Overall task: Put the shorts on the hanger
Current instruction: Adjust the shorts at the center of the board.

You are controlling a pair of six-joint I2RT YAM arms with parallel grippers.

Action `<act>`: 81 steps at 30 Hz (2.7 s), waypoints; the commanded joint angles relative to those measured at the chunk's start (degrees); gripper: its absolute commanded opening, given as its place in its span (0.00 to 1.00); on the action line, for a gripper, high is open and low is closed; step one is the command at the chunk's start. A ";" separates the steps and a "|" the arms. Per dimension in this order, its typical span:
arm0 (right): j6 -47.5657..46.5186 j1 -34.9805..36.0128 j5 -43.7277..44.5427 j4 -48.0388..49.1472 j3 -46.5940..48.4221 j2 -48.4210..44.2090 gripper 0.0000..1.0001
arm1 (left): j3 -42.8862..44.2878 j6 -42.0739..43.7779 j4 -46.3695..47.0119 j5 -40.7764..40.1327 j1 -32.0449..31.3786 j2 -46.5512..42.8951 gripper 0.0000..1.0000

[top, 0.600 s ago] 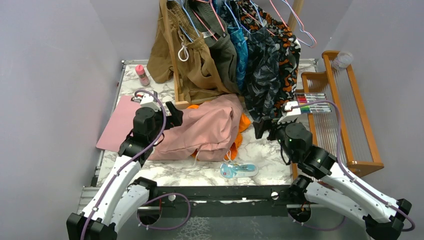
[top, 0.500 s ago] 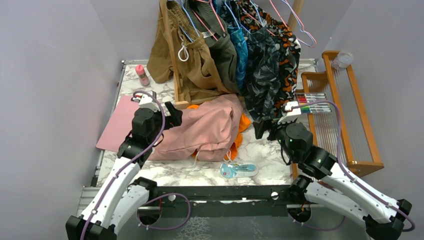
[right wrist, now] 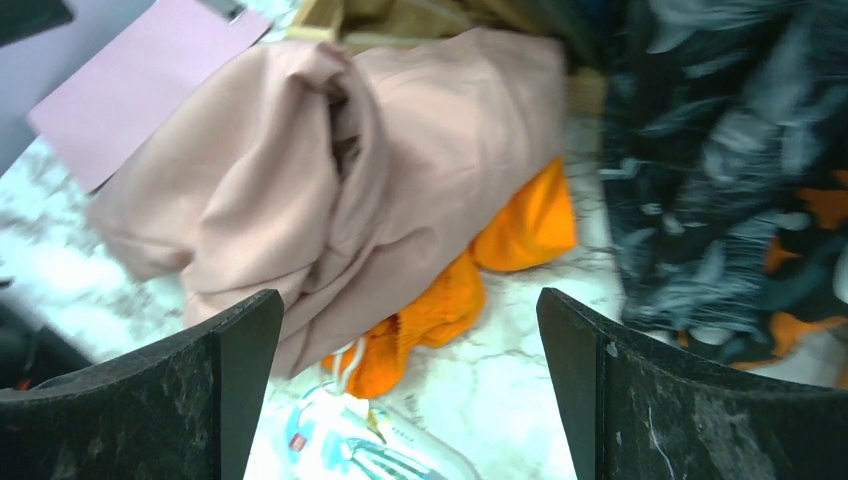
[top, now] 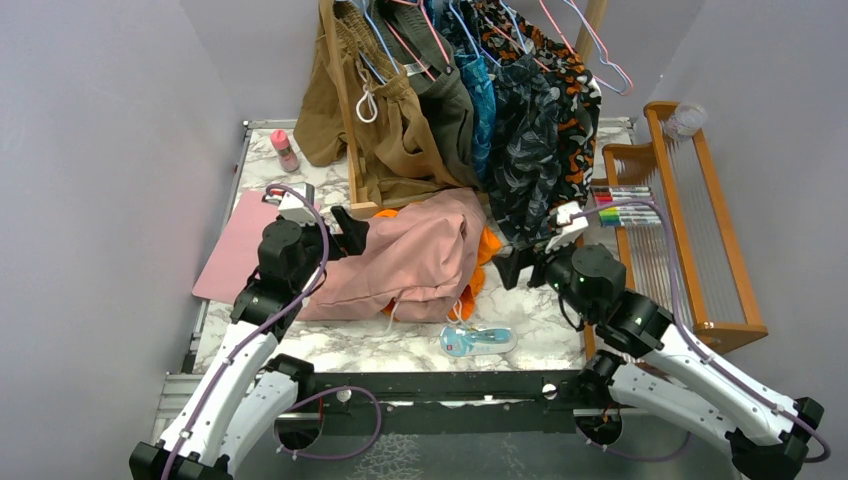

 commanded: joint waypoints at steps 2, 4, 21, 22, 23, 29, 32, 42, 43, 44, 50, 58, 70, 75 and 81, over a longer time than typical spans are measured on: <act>2.73 0.11 -17.88 3.75 3.28 6.50 0.97 | -0.46 1.44 2.04 2.16 -0.22 -1.72 0.99; 4.17 0.15 -21.26 4.54 4.53 9.86 0.94 | -0.39 1.61 1.81 1.93 -0.21 -1.92 0.99; 15.77 11.53 -5.76 11.85 2.35 20.13 0.65 | -0.78 2.52 2.56 3.86 -0.16 -2.37 0.99; 16.70 11.52 -5.72 11.96 1.99 20.52 0.62 | -0.85 2.60 2.52 3.84 -0.23 -2.54 0.99; 17.35 11.51 -5.66 11.94 1.77 20.77 0.59 | -0.81 2.61 2.49 3.84 -0.19 -2.57 0.99; 18.46 11.54 -3.13 10.00 2.76 22.16 0.36 | -0.89 2.52 2.68 4.01 -0.24 -2.47 0.99; 17.34 11.49 -1.40 9.11 4.90 22.36 0.21 | -0.92 2.53 2.67 4.01 -0.24 -2.60 0.99; 4.98 11.47 -15.12 12.39 24.37 26.52 0.01 | 0.78 3.13 -0.73 -2.02 -0.24 -3.09 0.96; 4.27 11.50 -18.89 12.42 27.37 28.25 0.01 | 1.37 3.13 -1.97 -4.78 -0.20 -3.18 0.96; 4.29 11.53 -22.69 12.31 29.65 30.09 0.01 | 1.94 3.09 -3.29 -7.85 -0.21 -3.31 0.96; 4.39 14.35 -34.95 10.10 33.29 42.38 0.01 | 4.48 -1.03 -13.34 -31.17 -0.18 -3.41 0.96; 3.06 18.91 -36.57 7.20 30.80 45.94 0.49 | 6.41 -3.80 -17.62 -38.85 -0.12 -4.12 0.96; 3.44 18.82 -4.85 1.83 18.51 26.88 0.69 | 5.27 -2.62 -15.26 -33.84 -0.06 -4.09 0.96; 7.12 18.80 -5.42 4.87 10.40 23.12 0.73 | 4.66 -1.26 -13.85 -30.57 -0.03 -3.97 0.96; 14.40 19.05 -20.68 10.91 7.88 27.16 0.75 | 3.96 -0.52 -12.25 -27.57 -0.02 -3.38 0.96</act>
